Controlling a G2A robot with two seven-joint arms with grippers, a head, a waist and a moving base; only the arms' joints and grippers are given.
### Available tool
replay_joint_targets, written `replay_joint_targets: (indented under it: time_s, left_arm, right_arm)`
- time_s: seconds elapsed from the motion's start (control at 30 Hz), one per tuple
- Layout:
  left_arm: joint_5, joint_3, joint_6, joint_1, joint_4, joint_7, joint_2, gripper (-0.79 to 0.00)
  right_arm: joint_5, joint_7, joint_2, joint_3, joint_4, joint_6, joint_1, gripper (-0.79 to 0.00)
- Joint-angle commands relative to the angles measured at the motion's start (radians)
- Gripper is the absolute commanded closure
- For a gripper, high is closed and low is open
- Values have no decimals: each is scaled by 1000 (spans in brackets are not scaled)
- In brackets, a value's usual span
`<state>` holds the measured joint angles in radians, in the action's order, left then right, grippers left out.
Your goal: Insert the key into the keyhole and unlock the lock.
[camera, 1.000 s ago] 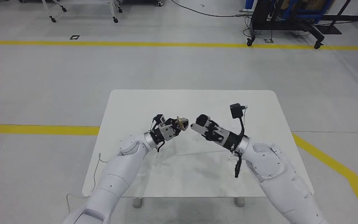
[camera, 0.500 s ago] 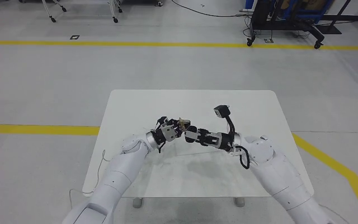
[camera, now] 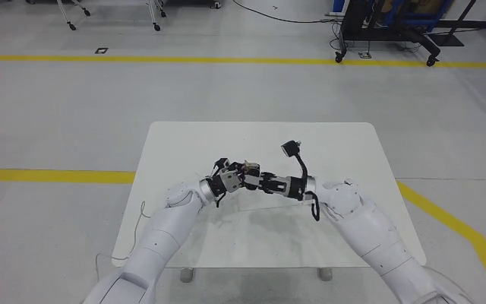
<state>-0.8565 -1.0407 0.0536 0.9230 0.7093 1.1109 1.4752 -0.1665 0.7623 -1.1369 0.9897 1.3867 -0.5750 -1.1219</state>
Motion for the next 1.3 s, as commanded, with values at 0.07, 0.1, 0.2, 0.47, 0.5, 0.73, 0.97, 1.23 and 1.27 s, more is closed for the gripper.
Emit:
replay_joint_targets:
  time_s: [0.07,0.1,0.2,0.47,0.5,0.73,0.97,1.23,1.27]
  left_arm:
    - [0,0,3,-2,-4,6,2,0]
    - [0,0,4,-2,-5,7,2,0]
    - [4,-2,16,-3,-6,3,2,0]
    - [242,20,135,-18,11,-215,-11,0]
    - [265,22,149,-13,25,-247,-12,0]
    - [381,31,209,-8,59,-357,-19,0]
    - [329,-6,167,32,102,-336,-29,0]
    - [309,-26,113,45,127,-309,-36,0]
    - [314,-24,115,46,131,-315,-36,0]
  right_arm:
    - [-7,-24,-7,-12,-24,0,6,0]
    - [-11,-21,-8,-13,-31,-4,8,0]
    - [-45,-14,-10,-13,-29,-31,6,0]
    - [-112,3,9,69,53,-61,-45,-785]
    - [-112,3,9,69,53,-61,-45,-785]
    - [-112,3,9,69,53,-61,-45,-785]
    - [105,-49,18,101,79,-50,-40,-785]
    - [921,-191,51,174,275,105,-121,-342]
    - [932,-195,52,173,279,118,-128,-314]
